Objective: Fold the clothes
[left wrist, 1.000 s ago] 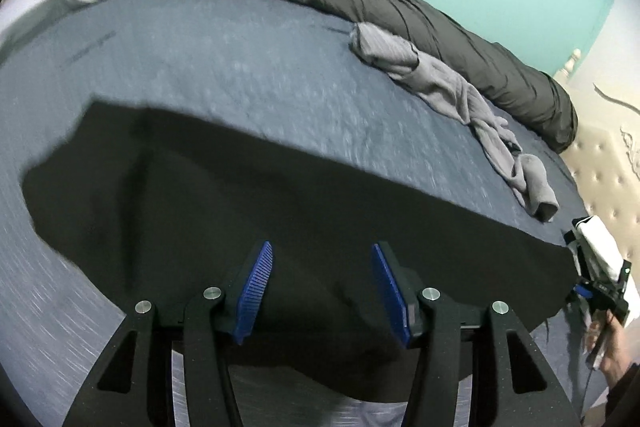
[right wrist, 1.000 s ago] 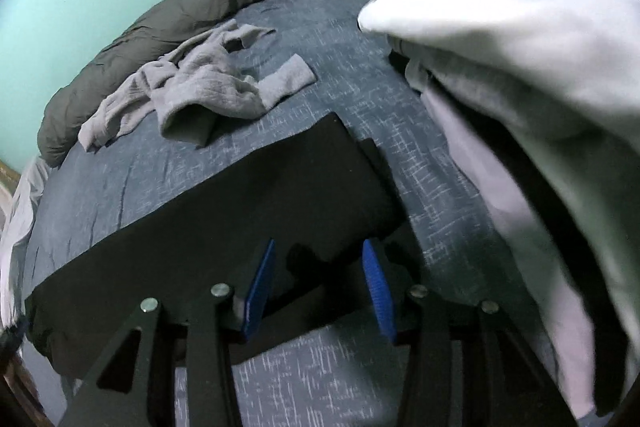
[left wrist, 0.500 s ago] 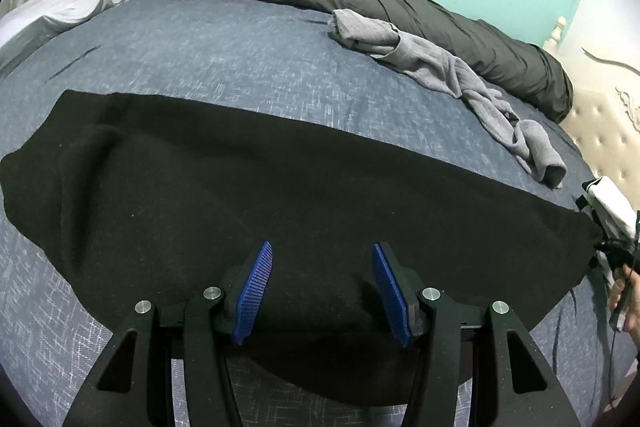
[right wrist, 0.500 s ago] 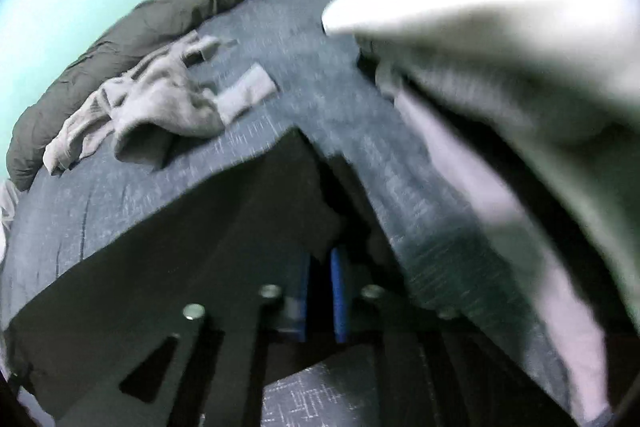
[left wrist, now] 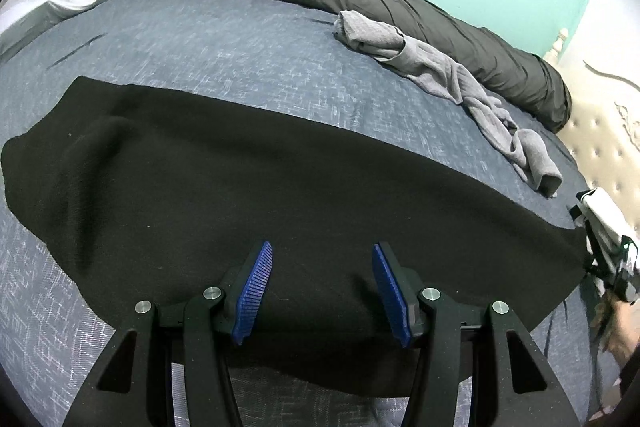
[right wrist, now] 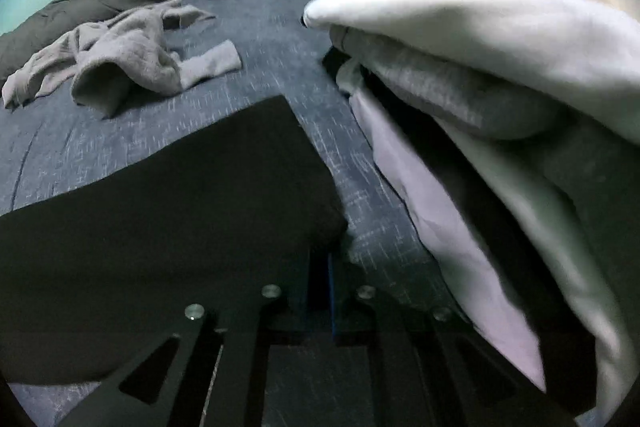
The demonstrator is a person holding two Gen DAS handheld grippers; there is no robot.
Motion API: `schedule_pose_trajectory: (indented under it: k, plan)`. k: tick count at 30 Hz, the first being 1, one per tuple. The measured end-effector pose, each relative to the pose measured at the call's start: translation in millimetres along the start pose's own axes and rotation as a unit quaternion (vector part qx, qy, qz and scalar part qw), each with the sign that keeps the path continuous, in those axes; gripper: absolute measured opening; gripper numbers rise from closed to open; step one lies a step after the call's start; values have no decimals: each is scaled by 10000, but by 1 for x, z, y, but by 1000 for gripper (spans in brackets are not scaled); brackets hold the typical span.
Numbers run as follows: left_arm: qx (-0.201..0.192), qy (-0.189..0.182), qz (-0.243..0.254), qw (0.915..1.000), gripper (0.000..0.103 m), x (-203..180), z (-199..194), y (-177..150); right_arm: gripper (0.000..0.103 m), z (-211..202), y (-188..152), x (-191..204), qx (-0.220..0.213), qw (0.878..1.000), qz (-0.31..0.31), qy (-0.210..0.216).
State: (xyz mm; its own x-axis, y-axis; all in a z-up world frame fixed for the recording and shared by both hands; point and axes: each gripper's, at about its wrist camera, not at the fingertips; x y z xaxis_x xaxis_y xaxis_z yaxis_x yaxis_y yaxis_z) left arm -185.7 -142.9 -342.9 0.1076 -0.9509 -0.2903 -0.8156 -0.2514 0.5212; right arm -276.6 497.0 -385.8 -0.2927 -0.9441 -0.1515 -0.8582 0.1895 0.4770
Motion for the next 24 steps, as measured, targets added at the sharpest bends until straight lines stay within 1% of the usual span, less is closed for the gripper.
schedule_pose_trajectory:
  k: [1, 2, 3, 6, 9, 10, 11, 12, 13, 14, 15, 17, 19, 20, 21, 24]
  plan:
    - [-11, -20, -26, 10000, 56, 2, -2, 1, 25, -5, -1, 3, -60, 9998, -116, -154]
    - [-34, -28, -59, 10000, 56, 5, -4, 1, 32, -12, -3, 6, -142, 9992, -232, -281]
    - [-57, -36, -91, 9999, 56, 7, -7, 2, 33, -18, -5, 9, -223, 9983, -348, -409]
    - [-128, -64, -195, 9997, 56, 16, -15, 3, 34, -44, -8, 16, -532, 9956, -529, -568]
    - [-260, -139, -490, 9984, 56, 31, -28, 3, 34, -75, -12, 28, -829, 9937, -586, -480]
    - [-302, -136, -594, 9977, 56, 38, -33, 2, 34, -88, -13, 33, -941, 9932, -570, -372]
    - [-341, -133, -697, 9969, 56, 44, -37, 1, 36, -100, -15, 40, -1024, 9932, -526, -192]
    - [-364, -123, -791, 9961, 56, 51, -40, 1, 38, -110, -17, 47, -1054, 9933, -471, 73]
    - [-395, -97, -900, 9951, 56, 59, -44, -1, 42, -119, -19, 55, -1065, 9928, -413, 367]
    - [-426, -71, -1009, 9940, 56, 67, -48, -3, 44, -125, -21, 65, -1042, 9916, -380, 671]
    - [-455, -47, -1113, 9927, 56, 75, -51, -4, 45, -129, -26, 76, -997, 9897, -389, 953]
    - [-481, -21, -1252, 9910, 56, 89, -56, -7, 45, -134, -36, 100, -914, 9842, -410, 1459]
    - [-533, 136, -1346, 9894, 56, 102, -61, -10, 45, -136, -46, 120, -808, 9782, -423, 1867]
    - [-552, 190, -1378, 9887, 56, 108, -62, -11, 45, -134, -52, 134, -665, 9736, -458, 2134]
    - [-566, 236, -1418, 9880, 56, 114, -62, -13, 45, -130, -56, 146, -544, 9699, -481, 2322]
    - [-519, 207, -1698, 9839, 56, 137, -58, -16, 45, -128, -74, 181, -277, 9580, -619, 2786]
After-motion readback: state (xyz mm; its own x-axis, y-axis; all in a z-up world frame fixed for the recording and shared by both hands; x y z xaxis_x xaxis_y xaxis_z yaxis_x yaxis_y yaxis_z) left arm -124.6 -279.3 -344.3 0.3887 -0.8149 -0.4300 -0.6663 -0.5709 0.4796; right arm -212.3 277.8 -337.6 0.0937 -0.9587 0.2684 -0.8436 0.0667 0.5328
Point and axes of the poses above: each gripper's, at about its wrist camera, not at the fingertips, and z roughly the way its jaws point, x to its left, y to its top, and after that the axes turned 8 degrees about x, right-handed
